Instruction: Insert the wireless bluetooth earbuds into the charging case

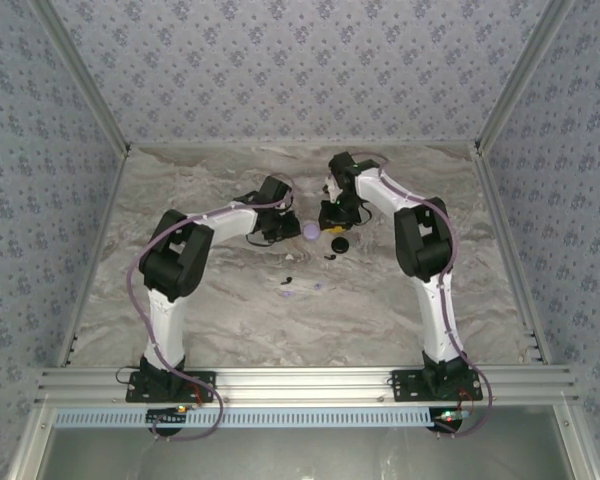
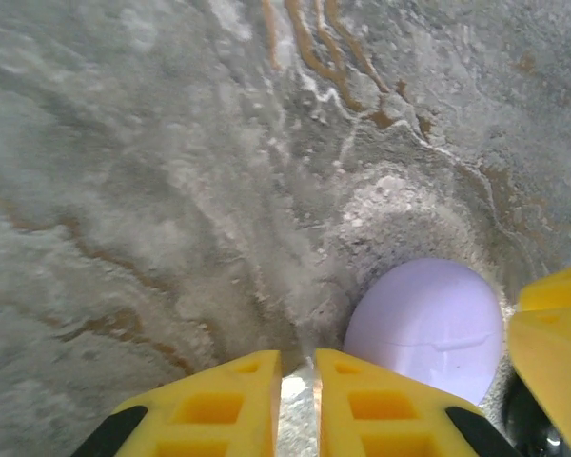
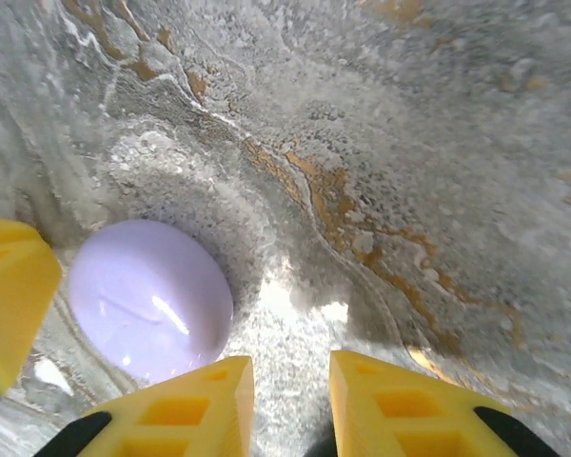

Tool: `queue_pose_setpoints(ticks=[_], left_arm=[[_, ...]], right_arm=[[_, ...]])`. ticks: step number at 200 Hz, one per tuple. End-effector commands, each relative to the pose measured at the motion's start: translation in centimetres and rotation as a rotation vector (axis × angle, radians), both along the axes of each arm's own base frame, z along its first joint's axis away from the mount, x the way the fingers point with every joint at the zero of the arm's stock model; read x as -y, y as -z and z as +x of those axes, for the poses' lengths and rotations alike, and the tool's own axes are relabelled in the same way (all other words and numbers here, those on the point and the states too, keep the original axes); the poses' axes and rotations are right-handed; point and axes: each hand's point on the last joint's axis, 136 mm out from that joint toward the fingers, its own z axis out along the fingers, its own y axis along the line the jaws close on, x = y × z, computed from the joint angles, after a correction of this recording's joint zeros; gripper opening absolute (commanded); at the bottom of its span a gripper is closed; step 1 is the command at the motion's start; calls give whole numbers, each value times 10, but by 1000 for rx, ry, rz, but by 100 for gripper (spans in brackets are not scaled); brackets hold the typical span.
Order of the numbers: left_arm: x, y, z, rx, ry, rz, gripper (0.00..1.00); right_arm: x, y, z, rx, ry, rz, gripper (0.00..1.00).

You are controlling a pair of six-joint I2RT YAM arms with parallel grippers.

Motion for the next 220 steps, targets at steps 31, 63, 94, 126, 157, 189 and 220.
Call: queue_pose_setpoints(ticks=[31, 63, 94, 126, 157, 189, 220], left_arm=[[-25, -34, 11, 38, -13, -63, 38], [-15, -44, 14, 41, 29, -168, 48], [-3, -42, 13, 20, 57, -229, 49], [0, -35, 13, -6, 60, -243, 48], [5, -28, 11, -32, 81, -250, 48], [8, -21, 9, -53, 88, -251, 47], [13, -15, 6, -70, 102, -254, 46]], right_arm=[[-10, -33, -1, 20, 54, 148, 37], [-17, -26, -3, -12, 92, 198, 39], [-21, -18, -2, -39, 108, 222, 39], [-25, -15, -3, -61, 114, 247, 36], [-25, -9, -3, -74, 118, 246, 33], [-24, -4, -4, -87, 123, 243, 31], [-23, 2, -5, -96, 131, 241, 29]])
